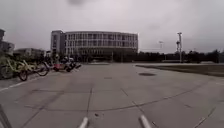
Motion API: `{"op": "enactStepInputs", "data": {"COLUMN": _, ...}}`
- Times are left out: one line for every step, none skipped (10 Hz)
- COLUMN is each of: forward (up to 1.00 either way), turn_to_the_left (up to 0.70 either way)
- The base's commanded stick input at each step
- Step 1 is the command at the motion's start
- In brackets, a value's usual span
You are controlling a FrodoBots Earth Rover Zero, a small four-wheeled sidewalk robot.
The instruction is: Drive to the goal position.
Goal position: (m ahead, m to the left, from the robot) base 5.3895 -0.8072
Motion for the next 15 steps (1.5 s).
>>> {"op": "enactStepInputs", "data": {"forward": 1.0, "turn_to_the_left": 0.02}}
{"op": "enactStepInputs", "data": {"forward": 1.0, "turn_to_the_left": 0.02}}
{"op": "enactStepInputs", "data": {"forward": 1.0, "turn_to_the_left": 0.02}}
{"op": "enactStepInputs", "data": {"forward": 1.0, "turn_to_the_left": 0.02}}
{"op": "enactStepInputs", "data": {"forward": 1.0, "turn_to_the_left": 0.02}}
{"op": "enactStepInputs", "data": {"forward": 1.0, "turn_to_the_left": 0.02}}
{"op": "enactStepInputs", "data": {"forward": 1.0, "turn_to_the_left": 0.02}}
{"op": "enactStepInputs", "data": {"forward": 1.0, "turn_to_the_left": 0.02}}
{"op": "enactStepInputs", "data": {"forward": 1.0, "turn_to_the_left": 0.02}}
{"op": "enactStepInputs", "data": {"forward": 1.0, "turn_to_the_left": 0.02}}
{"op": "enactStepInputs", "data": {"forward": 1.0, "turn_to_the_left": 0.02}}
{"op": "enactStepInputs", "data": {"forward": 1.0, "turn_to_the_left": 0.02}}
{"op": "enactStepInputs", "data": {"forward": 1.0, "turn_to_the_left": 0.02}}
{"op": "enactStepInputs", "data": {"forward": 1.0, "turn_to_the_left": 0.02}}
{"op": "enactStepInputs", "data": {"forward": 1.0, "turn_to_the_left": 0.02}}
